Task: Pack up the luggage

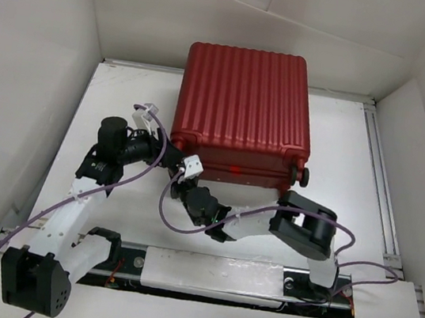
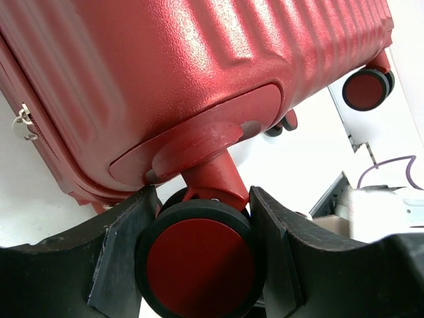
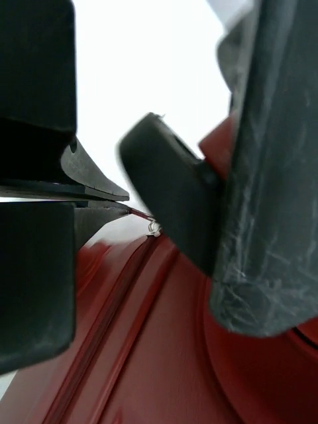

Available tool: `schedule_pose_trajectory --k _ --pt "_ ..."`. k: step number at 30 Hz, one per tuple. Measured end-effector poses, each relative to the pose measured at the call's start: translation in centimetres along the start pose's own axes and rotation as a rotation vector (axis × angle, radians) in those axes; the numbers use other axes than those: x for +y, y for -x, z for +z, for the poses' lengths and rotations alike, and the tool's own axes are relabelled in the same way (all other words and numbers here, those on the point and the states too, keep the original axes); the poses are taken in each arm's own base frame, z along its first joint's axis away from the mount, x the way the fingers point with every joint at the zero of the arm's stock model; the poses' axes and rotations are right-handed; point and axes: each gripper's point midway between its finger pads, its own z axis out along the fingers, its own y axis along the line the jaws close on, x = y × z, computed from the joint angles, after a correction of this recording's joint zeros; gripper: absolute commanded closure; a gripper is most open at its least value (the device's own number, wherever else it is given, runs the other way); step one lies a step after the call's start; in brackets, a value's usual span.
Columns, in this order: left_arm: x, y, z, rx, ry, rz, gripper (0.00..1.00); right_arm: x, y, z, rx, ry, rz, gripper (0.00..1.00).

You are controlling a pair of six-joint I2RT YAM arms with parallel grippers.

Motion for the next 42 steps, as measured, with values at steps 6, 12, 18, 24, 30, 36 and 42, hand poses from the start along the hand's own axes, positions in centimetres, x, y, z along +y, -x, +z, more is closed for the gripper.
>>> schedule_pose_trajectory --k 6,12,18,24,30,36,42 --pt "-0.1 -0.1 -0.5 -0.027 0.001 0.009 1.0 2.1 -0.6 2.9 -0.125 0.048 0.204 1.0" --pt "-0.2 0.2 -0.6 -0.051 -0.01 0.011 1.0 6.3 0.1 4.1 -0.206 0.187 0.428 1.0" --pt "-0.1 0.2 -0.5 -0.058 -0.011 -0.001 1.0 6.4 0.4 4.2 -0.224 0.183 0.477 0.87" --pt "-0.8 -0.4 -0.5 -0.033 -0.039 -0.022 0.65 2.7 -3.5 -2.2 -0.071 0.126 0.362 0.41" --pt "-2.7 1.1 -1.6 -0.092 -0.06 0.034 0.05 1.3 0.6 -11.2 -0.052 0.128 0.343 0.25" --pt "-6.4 7.0 -5.7 -0.342 -0.017 0.16 0.0 1.1 10.0 -11.1 -0.038 0.036 0.361 0.09" --pt "-7.3 11.3 -9.9 -0.56 0.111 0.154 0.0 0.0 11.8 -8.2 0.056 -0.066 0.264 0.0"
